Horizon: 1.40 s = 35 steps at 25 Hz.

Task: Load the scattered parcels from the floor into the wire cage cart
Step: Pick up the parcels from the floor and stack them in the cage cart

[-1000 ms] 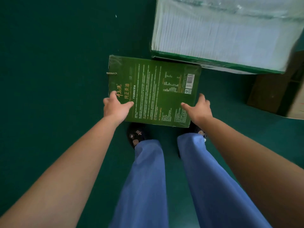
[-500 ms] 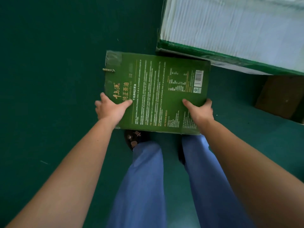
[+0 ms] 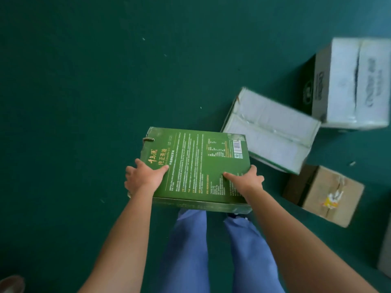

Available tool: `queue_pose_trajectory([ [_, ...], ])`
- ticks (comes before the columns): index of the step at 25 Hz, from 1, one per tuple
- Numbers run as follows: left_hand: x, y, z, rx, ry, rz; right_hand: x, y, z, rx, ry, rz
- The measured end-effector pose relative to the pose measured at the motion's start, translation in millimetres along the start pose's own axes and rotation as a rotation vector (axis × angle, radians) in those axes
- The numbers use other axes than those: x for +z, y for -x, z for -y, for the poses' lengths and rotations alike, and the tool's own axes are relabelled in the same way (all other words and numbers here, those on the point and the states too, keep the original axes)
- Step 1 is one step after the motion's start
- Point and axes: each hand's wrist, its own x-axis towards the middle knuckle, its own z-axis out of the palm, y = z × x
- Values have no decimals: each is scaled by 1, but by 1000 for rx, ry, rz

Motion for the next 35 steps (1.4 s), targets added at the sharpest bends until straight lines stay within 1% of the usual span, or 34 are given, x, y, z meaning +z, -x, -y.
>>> queue_pose_trajectory([
  [3,-54,62,18,-66,143,-60,-38,60,32,-174,103,1],
  [7,-92,150,68,-241,391,-89,-71,140,57,-397,291,9],
  [11,-104,227,130,-422,640,-147,-75,223,74,-625,523,21],
  [14,-110,276,176,-558,774,-190,-55,286,80,-775,690,42],
  [18,-112,325,245,-722,941,-226,-2,366,72,-959,897,59],
  [21,-106,352,309,-825,1062,-258,51,421,54,-1068,993,123],
  [25,-93,383,423,-957,1214,-316,138,507,10,-1221,1094,218],
  [28,-81,409,513,-1021,1330,-366,199,571,-36,-1316,1165,286],
  [33,-73,441,650,-1092,1378,-472,292,665,-106,-1424,1189,406],
  [35,-72,441,695,-1115,1372,-493,329,694,-124,-1468,1202,422],
])
